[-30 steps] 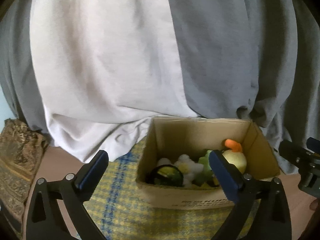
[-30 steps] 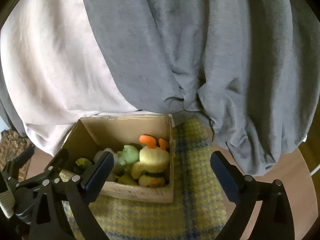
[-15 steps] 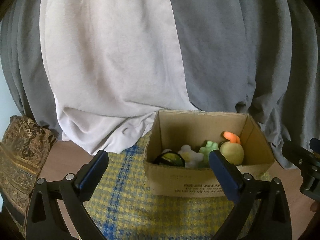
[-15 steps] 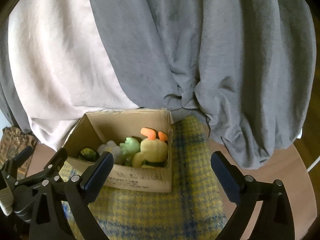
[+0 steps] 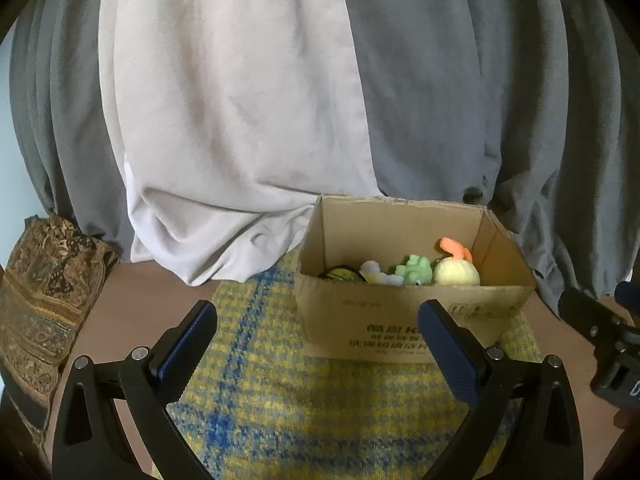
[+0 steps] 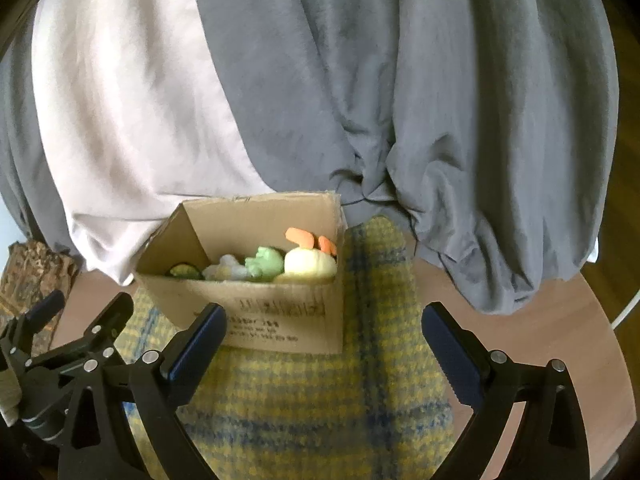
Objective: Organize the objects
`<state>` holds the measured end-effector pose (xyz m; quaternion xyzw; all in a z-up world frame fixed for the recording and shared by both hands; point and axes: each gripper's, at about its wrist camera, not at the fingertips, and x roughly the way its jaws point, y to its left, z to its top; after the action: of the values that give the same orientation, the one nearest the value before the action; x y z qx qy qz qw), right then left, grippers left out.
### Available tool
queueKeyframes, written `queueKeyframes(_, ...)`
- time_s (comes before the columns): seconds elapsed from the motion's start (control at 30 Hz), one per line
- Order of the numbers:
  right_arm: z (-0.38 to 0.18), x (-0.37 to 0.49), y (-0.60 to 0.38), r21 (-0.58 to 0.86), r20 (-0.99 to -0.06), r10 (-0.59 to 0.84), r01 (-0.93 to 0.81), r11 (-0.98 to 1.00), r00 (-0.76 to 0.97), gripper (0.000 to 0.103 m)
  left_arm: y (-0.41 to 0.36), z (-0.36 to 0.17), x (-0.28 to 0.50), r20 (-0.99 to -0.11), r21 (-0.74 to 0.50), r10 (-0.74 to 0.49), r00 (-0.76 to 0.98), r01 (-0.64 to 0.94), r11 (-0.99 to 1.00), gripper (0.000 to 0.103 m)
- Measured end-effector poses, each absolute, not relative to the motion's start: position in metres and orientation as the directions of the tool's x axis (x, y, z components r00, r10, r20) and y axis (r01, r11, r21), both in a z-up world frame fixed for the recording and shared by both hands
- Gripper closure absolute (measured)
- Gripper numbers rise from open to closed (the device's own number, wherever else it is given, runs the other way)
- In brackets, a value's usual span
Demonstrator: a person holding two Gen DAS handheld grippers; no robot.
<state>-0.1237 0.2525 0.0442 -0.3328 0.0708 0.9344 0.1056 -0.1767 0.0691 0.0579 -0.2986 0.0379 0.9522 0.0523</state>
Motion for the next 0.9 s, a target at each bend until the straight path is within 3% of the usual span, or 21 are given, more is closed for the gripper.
queueKeyframes(0.9, 0.005, -0.047, 0.239, 0.088, -0.649, 0.133, -0.248, -0.965, -0.749, 0.005, 0.052, 0.028, -0.096, -0.58, 0.026, 0.09, -0.81, -0.129, -0.991, 0.0)
